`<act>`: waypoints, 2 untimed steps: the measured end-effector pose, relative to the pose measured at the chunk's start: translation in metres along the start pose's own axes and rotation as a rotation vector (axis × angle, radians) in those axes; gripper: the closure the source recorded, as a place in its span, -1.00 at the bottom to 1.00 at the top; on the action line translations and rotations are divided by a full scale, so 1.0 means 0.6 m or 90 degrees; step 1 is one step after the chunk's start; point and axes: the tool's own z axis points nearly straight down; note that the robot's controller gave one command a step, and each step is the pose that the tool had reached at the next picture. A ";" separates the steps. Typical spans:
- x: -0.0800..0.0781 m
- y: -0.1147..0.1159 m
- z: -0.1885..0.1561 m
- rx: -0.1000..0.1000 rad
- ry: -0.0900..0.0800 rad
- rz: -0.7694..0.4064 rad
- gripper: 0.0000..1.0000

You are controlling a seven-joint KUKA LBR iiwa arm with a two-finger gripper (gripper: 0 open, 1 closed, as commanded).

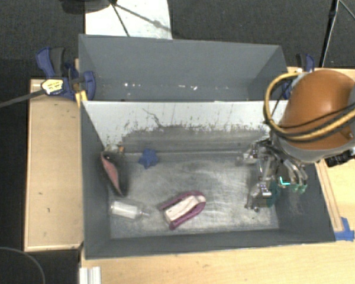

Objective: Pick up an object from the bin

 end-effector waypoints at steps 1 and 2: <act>-0.051 -0.193 0.220 -0.007 -0.012 -0.076 -1.00; -0.145 -0.154 0.171 0.003 -0.007 -0.488 -1.00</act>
Offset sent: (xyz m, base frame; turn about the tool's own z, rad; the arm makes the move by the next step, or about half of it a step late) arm 0.0231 -0.1218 -0.1346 -0.1148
